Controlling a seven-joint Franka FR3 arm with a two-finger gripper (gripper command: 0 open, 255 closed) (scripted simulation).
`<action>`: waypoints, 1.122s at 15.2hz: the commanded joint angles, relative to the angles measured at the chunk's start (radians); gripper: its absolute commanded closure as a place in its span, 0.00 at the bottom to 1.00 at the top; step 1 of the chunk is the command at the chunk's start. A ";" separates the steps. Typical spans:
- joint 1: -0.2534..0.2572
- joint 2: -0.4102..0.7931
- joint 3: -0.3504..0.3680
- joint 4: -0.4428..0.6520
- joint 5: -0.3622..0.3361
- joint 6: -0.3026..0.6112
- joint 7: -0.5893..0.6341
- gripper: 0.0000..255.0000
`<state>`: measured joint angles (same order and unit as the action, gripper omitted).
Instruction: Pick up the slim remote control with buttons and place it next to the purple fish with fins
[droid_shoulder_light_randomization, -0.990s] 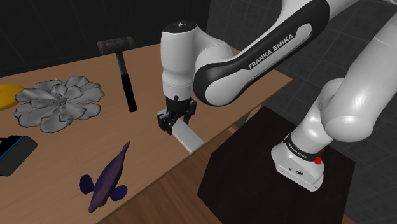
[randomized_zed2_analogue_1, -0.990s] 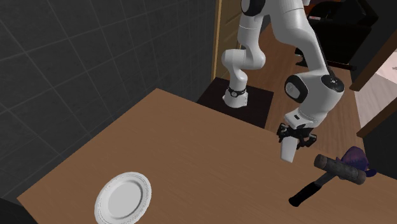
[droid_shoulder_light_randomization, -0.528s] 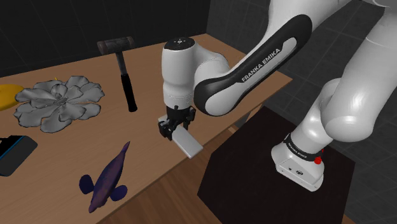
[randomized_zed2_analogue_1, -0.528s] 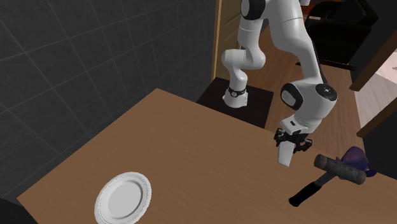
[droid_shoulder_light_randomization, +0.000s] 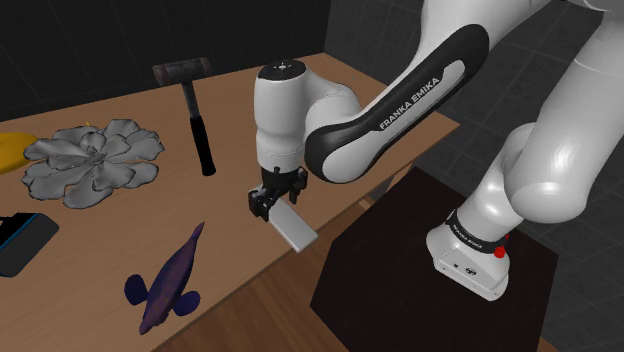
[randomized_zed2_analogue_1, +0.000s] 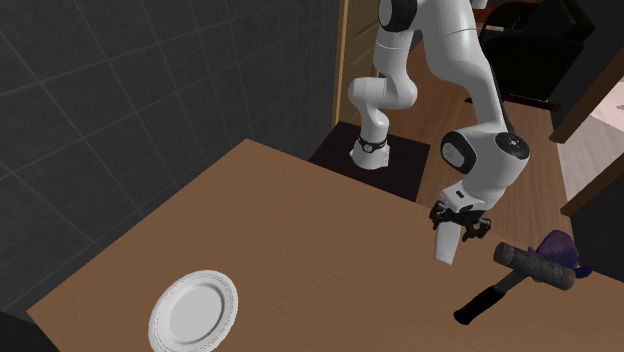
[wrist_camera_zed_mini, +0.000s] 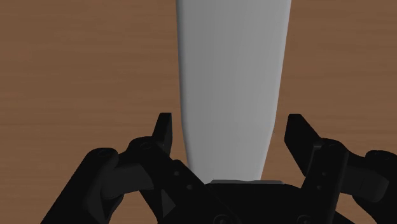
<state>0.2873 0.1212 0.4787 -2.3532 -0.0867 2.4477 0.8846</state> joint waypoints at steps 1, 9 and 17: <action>0.000 0.000 0.000 0.000 0.000 0.000 0.000 0.00; -0.009 -0.103 0.012 0.035 0.075 -0.125 -0.054 0.00; -0.009 -0.103 0.011 0.035 0.075 -0.125 -0.054 0.00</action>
